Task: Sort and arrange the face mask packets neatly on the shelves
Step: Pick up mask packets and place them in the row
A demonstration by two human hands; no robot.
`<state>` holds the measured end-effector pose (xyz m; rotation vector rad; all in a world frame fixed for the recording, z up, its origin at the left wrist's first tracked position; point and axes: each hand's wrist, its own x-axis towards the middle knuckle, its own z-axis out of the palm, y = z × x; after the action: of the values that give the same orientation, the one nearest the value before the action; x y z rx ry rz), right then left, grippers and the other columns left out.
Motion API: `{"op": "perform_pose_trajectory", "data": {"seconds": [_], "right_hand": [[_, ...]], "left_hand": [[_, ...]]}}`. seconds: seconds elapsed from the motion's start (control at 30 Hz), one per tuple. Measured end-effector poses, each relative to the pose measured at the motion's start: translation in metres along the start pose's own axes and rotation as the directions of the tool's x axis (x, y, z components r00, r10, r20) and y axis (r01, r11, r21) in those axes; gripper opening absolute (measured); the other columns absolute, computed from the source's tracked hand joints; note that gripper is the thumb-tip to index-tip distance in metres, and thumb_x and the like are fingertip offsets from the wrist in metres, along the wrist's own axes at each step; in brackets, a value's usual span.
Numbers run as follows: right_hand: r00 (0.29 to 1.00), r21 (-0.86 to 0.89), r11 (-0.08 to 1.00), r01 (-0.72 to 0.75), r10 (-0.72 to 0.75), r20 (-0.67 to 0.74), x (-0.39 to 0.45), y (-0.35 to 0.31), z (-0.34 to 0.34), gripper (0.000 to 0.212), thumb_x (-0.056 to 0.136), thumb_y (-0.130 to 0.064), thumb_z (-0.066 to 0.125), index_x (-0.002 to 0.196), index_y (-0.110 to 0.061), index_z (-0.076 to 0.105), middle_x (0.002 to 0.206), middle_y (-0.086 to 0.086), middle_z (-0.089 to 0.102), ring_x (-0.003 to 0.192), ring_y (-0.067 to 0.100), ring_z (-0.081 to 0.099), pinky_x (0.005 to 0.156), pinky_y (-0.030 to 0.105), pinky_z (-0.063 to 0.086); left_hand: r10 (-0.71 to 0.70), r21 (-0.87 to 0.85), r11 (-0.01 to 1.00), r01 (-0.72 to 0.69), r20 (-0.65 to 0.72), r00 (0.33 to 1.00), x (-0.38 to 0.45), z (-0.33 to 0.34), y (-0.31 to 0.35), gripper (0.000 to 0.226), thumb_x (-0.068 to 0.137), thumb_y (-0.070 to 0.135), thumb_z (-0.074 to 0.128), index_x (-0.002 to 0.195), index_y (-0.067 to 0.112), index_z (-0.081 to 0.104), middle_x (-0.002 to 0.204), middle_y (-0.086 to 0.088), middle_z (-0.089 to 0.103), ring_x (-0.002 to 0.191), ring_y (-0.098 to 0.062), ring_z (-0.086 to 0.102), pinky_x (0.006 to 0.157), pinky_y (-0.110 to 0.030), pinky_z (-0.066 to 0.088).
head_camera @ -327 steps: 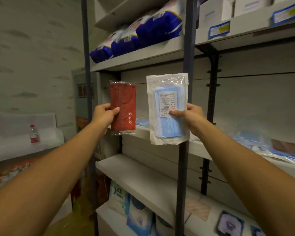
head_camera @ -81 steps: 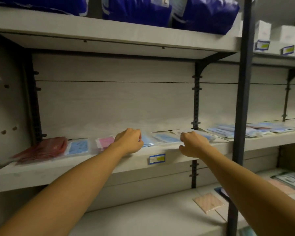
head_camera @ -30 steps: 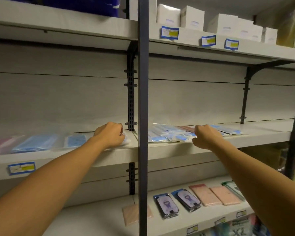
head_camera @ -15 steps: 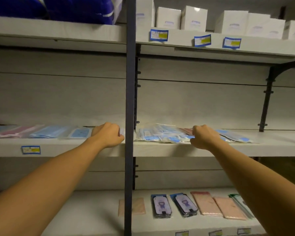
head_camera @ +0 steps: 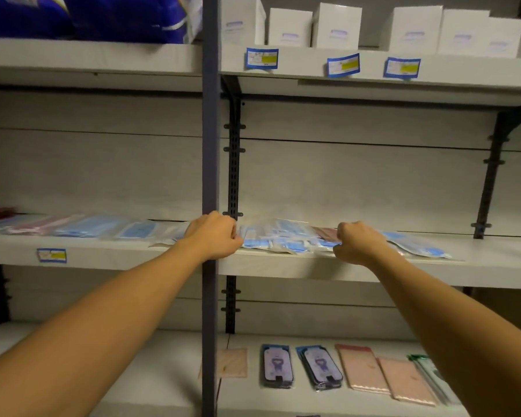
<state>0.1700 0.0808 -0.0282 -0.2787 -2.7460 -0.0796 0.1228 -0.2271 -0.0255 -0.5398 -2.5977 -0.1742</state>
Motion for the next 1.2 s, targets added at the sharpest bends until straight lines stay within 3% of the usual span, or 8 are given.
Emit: {"op": "perform_pose_trajectory", "data": {"seconds": [0.23,0.33,0.47,0.7,1.07,1.2], "right_hand": [[1.0,0.01,1.0,0.004,-0.004,0.0,0.037,0.008,0.013,0.031,0.092,-0.034,0.06,0.114,-0.013,0.059,0.106,0.009,0.063,0.092,0.028,0.061,0.079,0.037,0.055],[1.0,0.007,1.0,-0.007,0.007,-0.009,0.058,0.013,0.019,0.034,0.094,-0.039,0.057,0.114,-0.012,0.059,0.11,0.01,0.063,0.095,0.029,0.061,0.08,0.037,0.055],[1.0,0.017,1.0,-0.026,0.026,0.014,0.089,0.016,0.027,0.03,0.091,-0.03,0.061,0.115,-0.013,0.06,0.108,0.009,0.065,0.09,0.026,0.061,0.079,0.037,0.056],[1.0,0.034,0.999,-0.022,0.022,0.012,0.138,0.021,0.052,0.042,0.092,-0.044,0.057,0.119,-0.012,0.06,0.113,0.011,0.065,0.096,0.03,0.062,0.085,0.04,0.056],[0.998,0.124,0.99,0.069,-0.068,-0.013,0.211,0.021,0.081,0.033,0.089,-0.029,0.061,0.118,-0.014,0.06,0.117,0.01,0.065,0.101,0.031,0.062,0.084,0.039,0.055],[0.998,0.16,0.985,0.068,-0.068,-0.01,0.222,0.019,0.099,0.036,0.089,-0.03,0.059,0.121,-0.014,0.06,0.122,0.012,0.064,0.106,0.033,0.062,0.087,0.038,0.053]], "left_hand": [[0.048,-0.015,0.999,-0.048,-0.05,0.998,0.047,0.02,0.024,0.016,0.094,0.023,0.047,0.099,0.015,0.06,0.09,-0.006,0.061,0.077,-0.025,0.06,0.07,-0.04,0.057],[0.075,-0.057,0.995,-0.077,-0.047,0.996,0.073,0.03,0.033,0.017,0.094,0.022,0.048,0.101,0.013,0.061,0.092,-0.006,0.061,0.079,-0.026,0.06,0.071,-0.04,0.056],[0.032,-0.077,0.996,-0.037,-0.069,0.997,0.112,0.046,0.031,0.018,0.093,0.023,0.049,0.097,0.014,0.064,0.091,-0.006,0.064,0.078,-0.026,0.061,0.07,-0.04,0.058],[0.007,-0.107,0.994,-0.009,-0.019,1.0,0.172,0.081,0.039,0.024,0.094,0.028,0.049,0.1,0.014,0.068,0.099,-0.008,0.066,0.088,-0.031,0.064,0.073,-0.038,0.057],[-0.083,-0.238,0.967,0.094,0.057,0.995,0.233,0.129,0.043,0.025,0.094,0.03,0.054,0.093,0.012,0.072,0.091,-0.01,0.07,0.083,-0.03,0.066,0.078,-0.043,0.059],[-0.096,-0.197,0.974,0.109,0.078,0.992,0.239,0.144,0.044,0.027,0.096,0.034,0.053,0.104,0.016,0.071,0.1,-0.008,0.071,0.091,-0.029,0.066,0.076,-0.035,0.055]]}}
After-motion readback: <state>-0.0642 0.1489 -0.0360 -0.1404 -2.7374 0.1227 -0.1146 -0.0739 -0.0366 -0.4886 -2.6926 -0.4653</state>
